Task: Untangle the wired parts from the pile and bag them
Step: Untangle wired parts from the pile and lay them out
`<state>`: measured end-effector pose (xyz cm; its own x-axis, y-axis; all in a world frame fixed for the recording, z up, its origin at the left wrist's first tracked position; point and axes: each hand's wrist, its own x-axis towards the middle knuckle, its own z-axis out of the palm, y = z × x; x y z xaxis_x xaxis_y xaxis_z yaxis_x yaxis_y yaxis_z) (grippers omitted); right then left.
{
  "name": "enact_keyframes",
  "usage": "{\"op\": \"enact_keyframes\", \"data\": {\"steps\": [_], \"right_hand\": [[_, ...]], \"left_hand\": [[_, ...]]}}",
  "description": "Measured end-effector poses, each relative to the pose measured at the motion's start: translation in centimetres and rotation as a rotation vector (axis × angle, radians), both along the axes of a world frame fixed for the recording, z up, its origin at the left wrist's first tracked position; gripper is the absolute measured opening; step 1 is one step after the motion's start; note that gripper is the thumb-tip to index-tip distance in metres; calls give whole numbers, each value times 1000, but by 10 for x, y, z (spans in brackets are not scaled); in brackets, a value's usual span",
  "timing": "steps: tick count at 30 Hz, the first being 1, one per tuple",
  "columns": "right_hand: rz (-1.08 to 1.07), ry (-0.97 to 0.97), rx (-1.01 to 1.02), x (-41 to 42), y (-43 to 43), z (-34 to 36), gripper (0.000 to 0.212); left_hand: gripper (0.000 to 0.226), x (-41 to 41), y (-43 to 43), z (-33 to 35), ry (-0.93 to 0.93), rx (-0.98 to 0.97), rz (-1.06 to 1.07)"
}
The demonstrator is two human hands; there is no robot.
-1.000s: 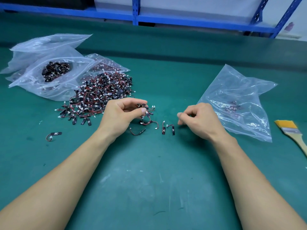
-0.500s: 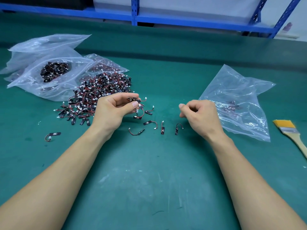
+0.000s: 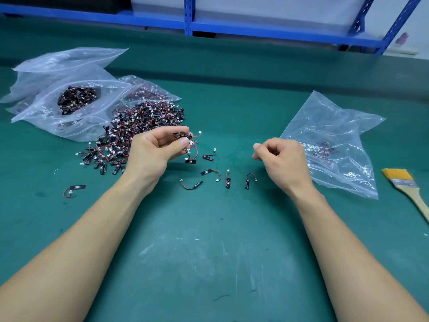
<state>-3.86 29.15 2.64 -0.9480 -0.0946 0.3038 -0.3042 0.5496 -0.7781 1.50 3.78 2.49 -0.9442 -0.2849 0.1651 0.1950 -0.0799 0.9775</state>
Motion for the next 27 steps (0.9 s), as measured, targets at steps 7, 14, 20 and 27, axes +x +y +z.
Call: {"op": "enact_keyframes", "data": {"steps": [7, 14, 20, 27], "right_hand": [[198, 246, 149, 15, -12, 4, 6], [586, 338, 526, 41, -61, -4, 18], [606, 389, 645, 49, -74, -12, 27], [577, 342, 743, 49, -78, -10, 51]], "left_hand": [[22, 0, -1, 2, 33, 9, 59], [22, 0, 0, 4, 41, 20, 64], [23, 0, 1, 5, 43, 31, 58], [22, 0, -1, 4, 46, 14, 58]]}}
